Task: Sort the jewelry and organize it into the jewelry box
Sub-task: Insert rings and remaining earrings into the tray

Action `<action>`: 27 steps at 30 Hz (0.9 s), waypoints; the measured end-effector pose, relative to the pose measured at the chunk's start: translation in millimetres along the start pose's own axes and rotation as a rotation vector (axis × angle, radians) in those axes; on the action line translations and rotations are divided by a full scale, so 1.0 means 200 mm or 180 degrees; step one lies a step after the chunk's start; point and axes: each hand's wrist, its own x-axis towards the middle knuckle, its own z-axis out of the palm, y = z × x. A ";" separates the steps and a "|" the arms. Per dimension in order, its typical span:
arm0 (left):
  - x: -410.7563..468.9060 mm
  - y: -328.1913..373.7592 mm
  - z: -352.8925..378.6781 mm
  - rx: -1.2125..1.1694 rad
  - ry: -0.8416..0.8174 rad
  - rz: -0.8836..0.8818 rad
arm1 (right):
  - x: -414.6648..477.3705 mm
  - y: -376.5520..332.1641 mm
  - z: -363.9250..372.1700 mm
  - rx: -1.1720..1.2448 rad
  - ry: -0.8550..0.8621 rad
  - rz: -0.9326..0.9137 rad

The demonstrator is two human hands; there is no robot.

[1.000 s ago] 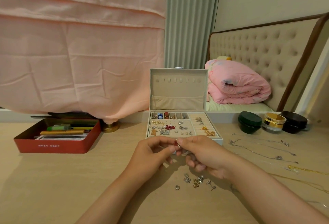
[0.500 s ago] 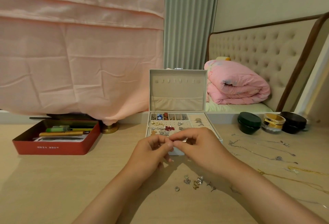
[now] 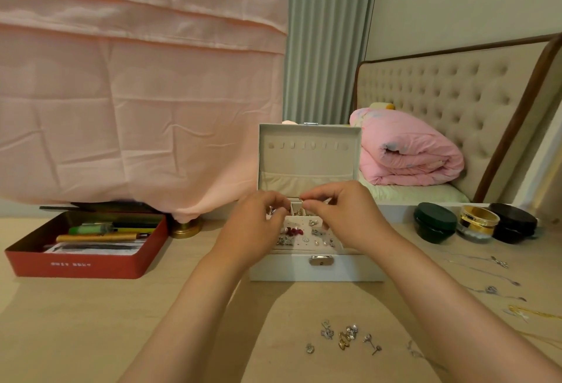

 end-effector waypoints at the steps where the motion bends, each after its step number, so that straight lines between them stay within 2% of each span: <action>1: 0.02 -0.04 0.01 0.0300 -0.0035 0.0040 | 0.04 0.02 0.03 -0.0232 -0.0080 -0.0024; 4: 0.06 -0.14 0.04 0.0985 -0.0358 0.0138 | 0.15 0.06 0.09 -0.1047 -0.0369 -0.0066; 9: 0.08 -0.19 0.05 0.1039 -0.0442 0.0340 | 0.22 0.07 0.14 -0.1989 -0.0830 -0.0261; 15: 0.07 -0.19 0.06 0.1233 -0.0553 0.0358 | 0.23 0.07 0.17 -0.2059 -0.0854 -0.0246; 21: 0.08 -0.18 0.06 0.1175 -0.0571 0.0283 | 0.21 0.07 0.19 -0.1986 -0.0622 -0.0199; 27: 0.07 -0.19 0.06 0.1092 -0.0545 0.0254 | 0.21 0.06 0.20 -0.2428 -0.0553 -0.0348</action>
